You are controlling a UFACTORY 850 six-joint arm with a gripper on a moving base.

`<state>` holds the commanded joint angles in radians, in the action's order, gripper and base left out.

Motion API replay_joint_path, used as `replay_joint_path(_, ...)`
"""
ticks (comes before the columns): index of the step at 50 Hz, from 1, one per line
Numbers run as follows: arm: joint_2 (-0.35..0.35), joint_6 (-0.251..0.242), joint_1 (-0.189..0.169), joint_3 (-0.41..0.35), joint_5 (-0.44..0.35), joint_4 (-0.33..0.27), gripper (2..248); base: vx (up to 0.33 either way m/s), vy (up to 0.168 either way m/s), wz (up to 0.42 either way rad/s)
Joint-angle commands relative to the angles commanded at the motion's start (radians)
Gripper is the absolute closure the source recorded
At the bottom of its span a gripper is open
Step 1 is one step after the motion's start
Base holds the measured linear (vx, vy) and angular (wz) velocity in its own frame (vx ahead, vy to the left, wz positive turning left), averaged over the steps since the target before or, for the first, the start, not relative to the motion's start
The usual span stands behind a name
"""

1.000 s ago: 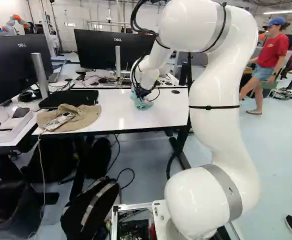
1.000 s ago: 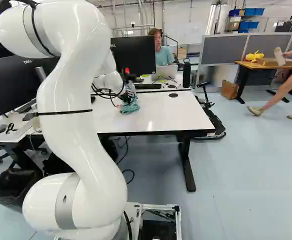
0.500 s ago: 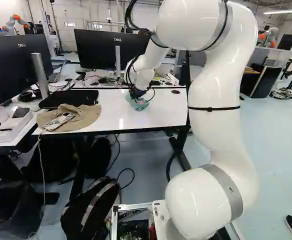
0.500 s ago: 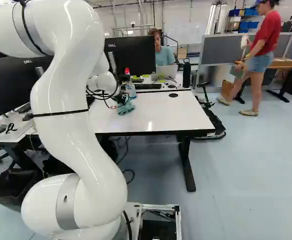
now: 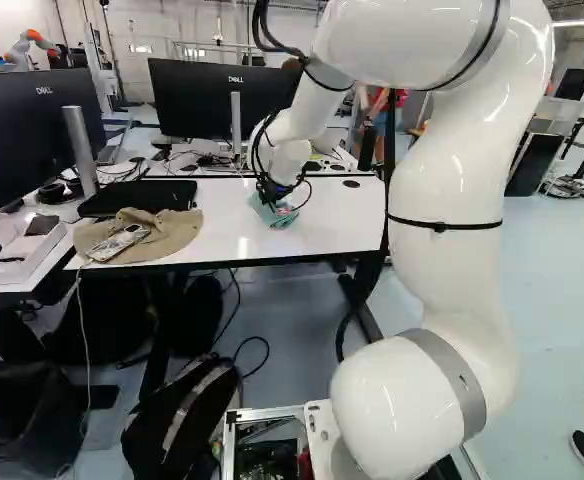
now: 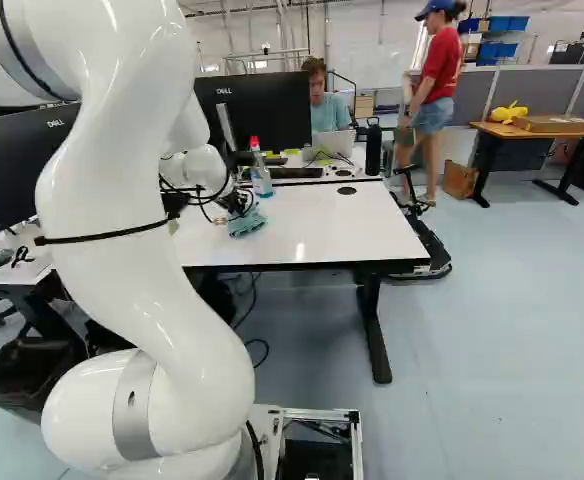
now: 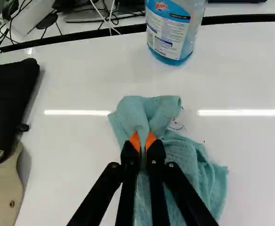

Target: Clean the table with the green towel

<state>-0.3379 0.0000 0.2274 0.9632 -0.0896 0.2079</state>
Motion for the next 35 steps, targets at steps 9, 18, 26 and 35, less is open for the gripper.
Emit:
replay_joint_path(9, 0.023, 0.0, -0.018, -0.028, 0.0, 0.0, 216, 0.0, 0.0, 0.0)
replay_joint_path(18, 0.03, 0.0, -0.044, -0.037, 0.0, 0.0, 216, 0.0, 0.0, 0.0)
replay_joint_path(26, 0.033, 0.0, -0.069, -0.041, 0.0, 0.0, 216, 0.0, 0.0, 0.0)
replay_joint_path(35, 0.024, 0.0, -0.097, -0.03, 0.0, 0.0, 216, 0.0, 0.0, 0.0)
